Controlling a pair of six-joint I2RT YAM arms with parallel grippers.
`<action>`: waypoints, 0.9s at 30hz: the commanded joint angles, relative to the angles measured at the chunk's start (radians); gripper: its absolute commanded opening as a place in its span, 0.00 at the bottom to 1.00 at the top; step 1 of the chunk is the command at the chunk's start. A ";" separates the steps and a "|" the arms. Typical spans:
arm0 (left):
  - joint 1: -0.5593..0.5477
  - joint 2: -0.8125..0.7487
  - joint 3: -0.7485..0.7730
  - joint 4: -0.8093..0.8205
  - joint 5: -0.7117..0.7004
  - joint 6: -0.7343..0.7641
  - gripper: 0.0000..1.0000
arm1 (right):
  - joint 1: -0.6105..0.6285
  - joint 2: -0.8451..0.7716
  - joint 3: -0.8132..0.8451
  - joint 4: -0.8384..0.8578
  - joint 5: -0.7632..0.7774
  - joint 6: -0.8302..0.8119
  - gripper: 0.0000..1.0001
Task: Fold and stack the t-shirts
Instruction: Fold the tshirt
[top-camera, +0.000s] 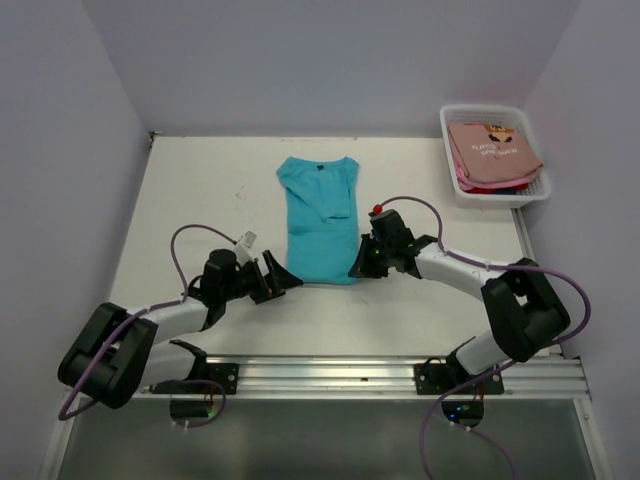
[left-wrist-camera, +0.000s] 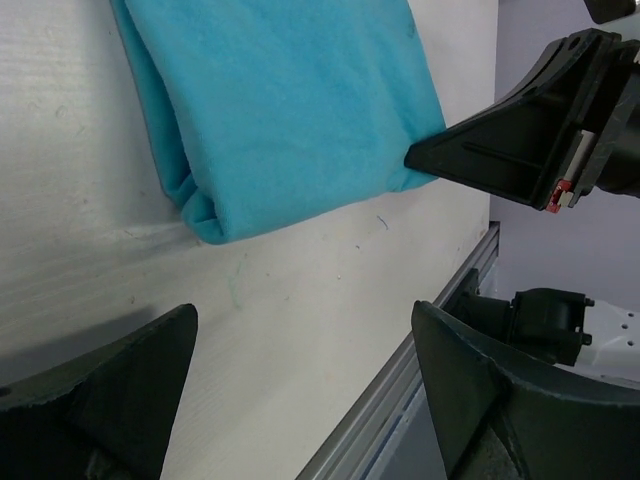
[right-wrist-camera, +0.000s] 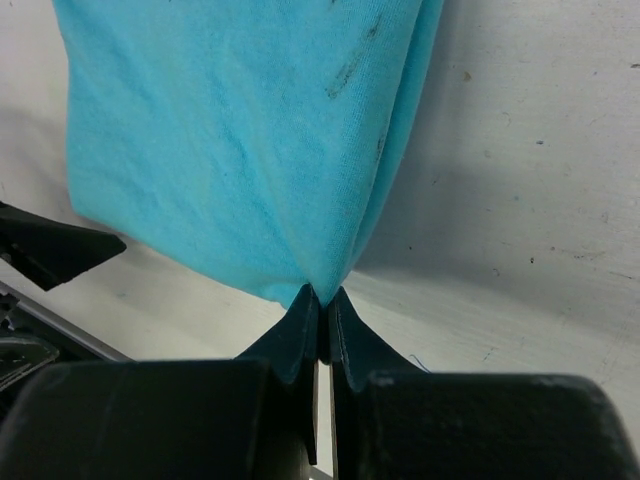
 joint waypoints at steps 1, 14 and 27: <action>-0.005 0.077 -0.026 0.236 0.060 -0.116 0.91 | 0.002 -0.024 0.035 -0.009 0.021 -0.020 0.00; -0.003 0.201 0.006 0.357 -0.022 -0.200 0.78 | 0.002 -0.024 0.026 -0.008 0.034 -0.027 0.00; -0.003 0.310 0.035 0.345 -0.085 -0.210 0.68 | 0.002 -0.024 0.016 0.001 0.036 -0.029 0.00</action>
